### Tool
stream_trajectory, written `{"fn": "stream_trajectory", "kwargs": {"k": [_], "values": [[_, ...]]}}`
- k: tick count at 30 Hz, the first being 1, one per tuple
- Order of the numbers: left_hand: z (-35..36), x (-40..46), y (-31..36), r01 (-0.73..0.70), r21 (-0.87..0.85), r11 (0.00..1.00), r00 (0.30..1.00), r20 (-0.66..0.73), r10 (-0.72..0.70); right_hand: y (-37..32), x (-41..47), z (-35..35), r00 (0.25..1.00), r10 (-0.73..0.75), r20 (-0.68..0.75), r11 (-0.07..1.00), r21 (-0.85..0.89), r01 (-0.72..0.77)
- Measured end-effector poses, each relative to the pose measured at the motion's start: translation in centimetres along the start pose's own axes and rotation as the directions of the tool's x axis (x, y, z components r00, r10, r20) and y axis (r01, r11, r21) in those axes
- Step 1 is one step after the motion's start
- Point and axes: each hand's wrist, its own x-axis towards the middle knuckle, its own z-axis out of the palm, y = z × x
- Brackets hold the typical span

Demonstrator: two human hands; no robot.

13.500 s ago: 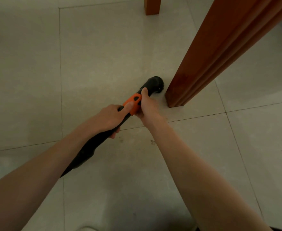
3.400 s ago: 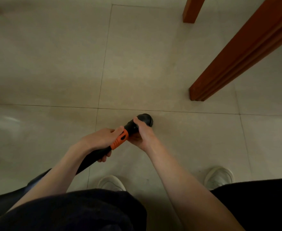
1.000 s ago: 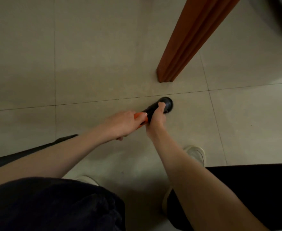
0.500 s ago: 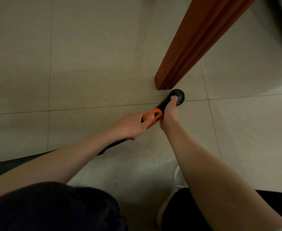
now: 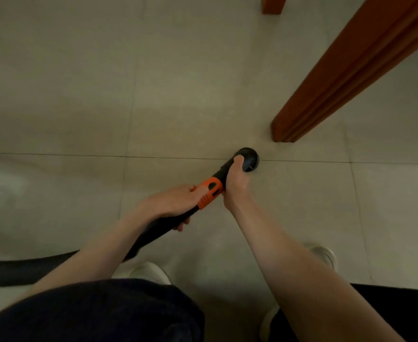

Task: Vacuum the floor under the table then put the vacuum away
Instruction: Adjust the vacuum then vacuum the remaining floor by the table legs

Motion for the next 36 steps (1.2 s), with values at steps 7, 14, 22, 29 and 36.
{"fn": "stream_trajectory", "kwargs": {"k": [7, 14, 22, 29, 36], "values": [[-3.0, -2.0, -5.7, -0.043, -0.155, 0.987, 0.986, -0.166, 0.017, 1.6, -1.1, 6.6, 0.966, 0.041, 0.254, 0.997, -0.079, -0.022], [-5.8, -2.5, -9.5, -0.163, -0.120, 0.979, 0.952, -0.278, 0.124, 0.1, -1.6, 11.3, 0.938, 0.046, 0.344, 0.966, -0.254, 0.046], [-8.9, -6.9, -14.3, -0.111, -0.106, 0.988, 0.852, -0.521, 0.039, -2.7, -5.7, 17.0, 0.883, -0.074, 0.463, 0.932, -0.284, 0.227], [-10.2, -8.7, -16.1, -0.157, -0.355, 0.922, 0.652, -0.738, -0.173, 0.7, -10.5, 20.6, 0.731, 0.022, 0.682, 0.701, -0.532, 0.475], [-7.0, -13.3, -21.0, 0.031, -0.415, 0.909, 0.579, -0.734, -0.355, 8.9, -14.2, 23.3, 0.722, 0.286, 0.630, 0.634, -0.689, 0.350]]}}
